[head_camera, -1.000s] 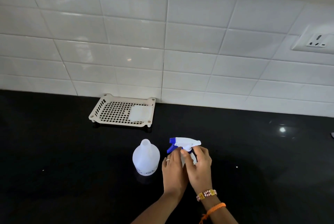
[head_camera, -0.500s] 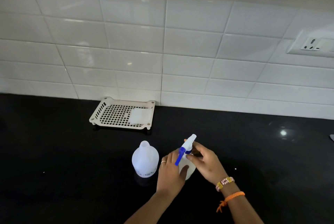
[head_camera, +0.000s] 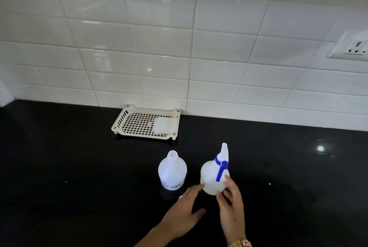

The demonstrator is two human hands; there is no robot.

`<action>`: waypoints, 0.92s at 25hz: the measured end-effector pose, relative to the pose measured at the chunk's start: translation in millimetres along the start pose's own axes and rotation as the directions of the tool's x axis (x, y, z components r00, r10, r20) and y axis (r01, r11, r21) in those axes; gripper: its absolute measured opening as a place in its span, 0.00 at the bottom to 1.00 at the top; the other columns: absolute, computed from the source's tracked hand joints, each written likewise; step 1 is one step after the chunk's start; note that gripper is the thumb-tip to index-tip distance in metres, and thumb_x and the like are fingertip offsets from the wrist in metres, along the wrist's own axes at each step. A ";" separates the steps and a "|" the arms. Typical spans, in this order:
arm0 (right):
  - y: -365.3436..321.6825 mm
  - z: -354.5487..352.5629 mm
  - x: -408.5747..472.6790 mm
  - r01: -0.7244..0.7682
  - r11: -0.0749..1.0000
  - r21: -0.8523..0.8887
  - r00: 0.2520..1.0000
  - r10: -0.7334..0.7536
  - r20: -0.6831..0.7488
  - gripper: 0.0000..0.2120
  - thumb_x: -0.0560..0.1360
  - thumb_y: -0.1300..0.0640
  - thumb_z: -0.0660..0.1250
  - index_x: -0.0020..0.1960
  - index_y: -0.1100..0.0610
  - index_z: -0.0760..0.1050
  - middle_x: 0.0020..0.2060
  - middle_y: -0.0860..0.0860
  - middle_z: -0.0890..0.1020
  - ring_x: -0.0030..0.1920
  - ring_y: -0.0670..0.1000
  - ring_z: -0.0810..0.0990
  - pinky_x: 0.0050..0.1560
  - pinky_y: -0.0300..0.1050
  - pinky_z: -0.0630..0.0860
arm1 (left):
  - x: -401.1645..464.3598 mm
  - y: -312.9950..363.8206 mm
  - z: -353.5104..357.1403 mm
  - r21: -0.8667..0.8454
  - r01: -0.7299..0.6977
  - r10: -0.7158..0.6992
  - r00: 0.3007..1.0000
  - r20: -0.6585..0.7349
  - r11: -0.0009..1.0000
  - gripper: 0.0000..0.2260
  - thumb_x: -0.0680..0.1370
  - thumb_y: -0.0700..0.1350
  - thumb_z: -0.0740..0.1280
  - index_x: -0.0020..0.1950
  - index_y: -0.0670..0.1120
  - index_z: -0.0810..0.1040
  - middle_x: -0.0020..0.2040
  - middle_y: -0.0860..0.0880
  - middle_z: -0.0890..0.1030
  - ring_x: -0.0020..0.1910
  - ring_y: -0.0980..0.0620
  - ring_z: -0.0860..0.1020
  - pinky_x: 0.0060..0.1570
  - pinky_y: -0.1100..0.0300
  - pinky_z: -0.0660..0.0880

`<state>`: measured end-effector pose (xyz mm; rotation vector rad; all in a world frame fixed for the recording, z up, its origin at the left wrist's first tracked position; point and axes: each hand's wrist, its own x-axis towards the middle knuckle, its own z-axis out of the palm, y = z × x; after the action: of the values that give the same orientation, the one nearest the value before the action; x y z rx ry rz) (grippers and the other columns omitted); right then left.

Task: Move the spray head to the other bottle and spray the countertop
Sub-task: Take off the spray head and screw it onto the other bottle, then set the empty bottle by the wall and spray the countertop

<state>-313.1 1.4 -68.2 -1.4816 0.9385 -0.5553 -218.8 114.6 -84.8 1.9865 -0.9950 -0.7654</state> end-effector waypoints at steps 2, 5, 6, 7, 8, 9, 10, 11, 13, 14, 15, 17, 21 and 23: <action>9.3 15.1 -19.0 -0.251 0.961 0.119 0.967 0.245 0.064 0.23 0.75 0.68 0.64 0.65 0.49 0.70 0.63 0.55 0.71 0.60 0.52 0.71 0.60 0.50 0.68 | -28.0 -20.6 -24.2 -0.218 0.109 -0.109 0.994 0.009 0.970 0.17 0.77 0.43 0.64 0.62 0.61 0.74 0.62 0.59 0.76 0.58 0.63 0.75 0.59 0.68 0.71; 3.7 50.7 -30.8 -0.386 0.922 0.040 0.882 0.356 0.308 0.23 0.75 0.65 0.65 0.64 0.47 0.68 0.66 0.57 0.69 0.64 0.55 0.70 0.62 0.52 0.67 | -45.4 -48.7 -69.0 -0.441 0.315 -0.415 0.898 -0.149 0.840 0.10 0.79 0.42 0.60 0.52 0.55 0.79 0.55 0.51 0.80 0.51 0.54 0.79 0.49 0.62 0.74; 0.9 58.1 -28.4 -0.346 0.938 -0.008 0.884 0.328 0.333 0.26 0.74 0.64 0.66 0.67 0.47 0.65 0.68 0.56 0.67 0.67 0.56 0.68 0.64 0.51 0.66 | -40.8 -50.6 -75.4 -0.503 0.365 -0.495 0.856 -0.151 0.783 0.09 0.80 0.44 0.59 0.56 0.53 0.77 0.57 0.51 0.77 0.52 0.53 0.78 0.49 0.60 0.73; -2.0 69.4 -24.9 -0.291 0.956 -0.035 0.896 0.285 0.340 0.30 0.73 0.63 0.68 0.70 0.47 0.61 0.70 0.55 0.64 0.69 0.57 0.65 0.66 0.51 0.65 | -35.5 -50.1 -82.4 -0.543 0.376 -0.527 0.836 -0.150 0.751 0.10 0.80 0.46 0.58 0.61 0.52 0.73 0.60 0.51 0.75 0.54 0.53 0.76 0.50 0.59 0.71; -4.3 82.2 -19.7 -0.239 0.970 -0.052 0.914 0.243 0.325 0.34 0.72 0.62 0.69 0.72 0.48 0.58 0.71 0.54 0.61 0.70 0.57 0.63 0.68 0.52 0.64 | -28.7 -48.7 -88.1 -0.556 0.356 -0.514 0.844 -0.154 0.751 0.13 0.80 0.48 0.58 0.65 0.52 0.69 0.64 0.51 0.72 0.57 0.52 0.75 0.54 0.58 0.69; -6.7 92.2 -14.0 -0.190 0.979 -0.073 0.931 0.203 0.304 0.38 0.70 0.62 0.71 0.74 0.48 0.56 0.72 0.54 0.60 0.71 0.57 0.63 0.69 0.52 0.64 | -20.3 -45.1 -90.3 -0.558 0.316 -0.472 0.867 -0.158 0.767 0.17 0.80 0.49 0.57 0.69 0.52 0.66 0.67 0.52 0.69 0.62 0.52 0.72 0.59 0.56 0.68; -8.9 101.4 -9.0 -0.150 0.985 -0.086 0.947 0.168 0.275 0.42 0.68 0.62 0.73 0.74 0.49 0.54 0.72 0.53 0.60 0.70 0.56 0.63 0.68 0.52 0.66 | -12.1 -42.5 -90.2 -0.557 0.275 -0.427 0.890 -0.162 0.784 0.19 0.81 0.49 0.57 0.72 0.52 0.62 0.69 0.52 0.67 0.66 0.51 0.69 0.64 0.55 0.66; -10.9 109.9 -4.1 -0.118 0.989 -0.088 0.958 0.137 0.252 0.44 0.66 0.62 0.74 0.75 0.49 0.53 0.71 0.53 0.62 0.69 0.56 0.65 0.66 0.50 0.69 | -5.3 -40.1 -90.3 -0.556 0.248 -0.392 0.907 -0.155 0.793 0.20 0.81 0.49 0.57 0.73 0.52 0.61 0.70 0.52 0.66 0.68 0.51 0.67 0.66 0.55 0.65; -11.1 120.6 3.5 -0.088 0.993 -0.075 0.972 0.102 0.210 0.46 0.64 0.61 0.75 0.74 0.49 0.54 0.69 0.52 0.65 0.66 0.55 0.68 0.60 0.47 0.75 | 4.2 -37.5 -88.6 -0.559 0.222 -0.350 0.927 -0.132 0.799 0.20 0.81 0.48 0.57 0.73 0.52 0.60 0.70 0.51 0.66 0.66 0.53 0.68 0.63 0.58 0.66; -9.5 123.2 6.1 -0.082 0.994 -0.072 0.979 0.094 0.181 0.45 0.64 0.60 0.75 0.74 0.48 0.54 0.68 0.52 0.65 0.66 0.54 0.69 0.60 0.49 0.75 | 6.1 -36.3 -87.3 -0.562 0.214 -0.338 0.933 -0.125 0.799 0.20 0.81 0.48 0.57 0.73 0.52 0.60 0.70 0.51 0.67 0.64 0.55 0.68 0.61 0.60 0.67; -7.7 124.9 8.8 -0.077 0.994 -0.072 0.984 0.088 0.153 0.44 0.65 0.58 0.75 0.73 0.48 0.55 0.69 0.52 0.66 0.66 0.54 0.68 0.62 0.53 0.74 | 7.3 -35.0 -86.1 -0.570 0.214 -0.338 0.933 -0.121 0.793 0.20 0.81 0.47 0.57 0.73 0.52 0.59 0.69 0.51 0.68 0.63 0.55 0.69 0.60 0.60 0.67; -7.8 128.1 15.3 -0.059 0.996 -0.074 0.992 0.066 0.104 0.41 0.67 0.56 0.73 0.73 0.48 0.55 0.69 0.51 0.66 0.67 0.54 0.68 0.65 0.56 0.72 | 10.7 -29.2 -86.1 -0.589 0.198 -0.330 0.936 -0.125 0.784 0.21 0.81 0.46 0.58 0.73 0.52 0.59 0.67 0.53 0.69 0.59 0.58 0.70 0.56 0.63 0.68; -31.3 137.1 51.7 0.007 1.000 -0.022 1.000 -0.006 0.025 0.38 0.69 0.55 0.70 0.73 0.45 0.54 0.69 0.50 0.65 0.67 0.53 0.68 0.63 0.56 0.73 | 48.5 -0.8 -100.9 -0.648 0.081 -0.246 0.955 -0.169 0.758 0.19 0.79 0.40 0.59 0.69 0.53 0.63 0.60 0.54 0.73 0.52 0.61 0.75 0.41 0.71 0.75; -47.5 142.3 87.0 0.011 1.000 0.015 0.999 -0.011 -0.048 0.38 0.67 0.52 0.68 0.73 0.46 0.54 0.68 0.53 0.66 0.65 0.55 0.70 0.61 0.56 0.74 | 88.2 10.5 -111.0 -0.648 0.045 -0.216 0.958 -0.186 0.760 0.16 0.79 0.38 0.58 0.64 0.53 0.66 0.57 0.53 0.75 0.52 0.61 0.76 0.41 0.72 0.75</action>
<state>-140.2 10.6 -59.5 -1.4657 0.9619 -0.6072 -92.0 77.0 -32.8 1.4983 -0.3589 -0.7740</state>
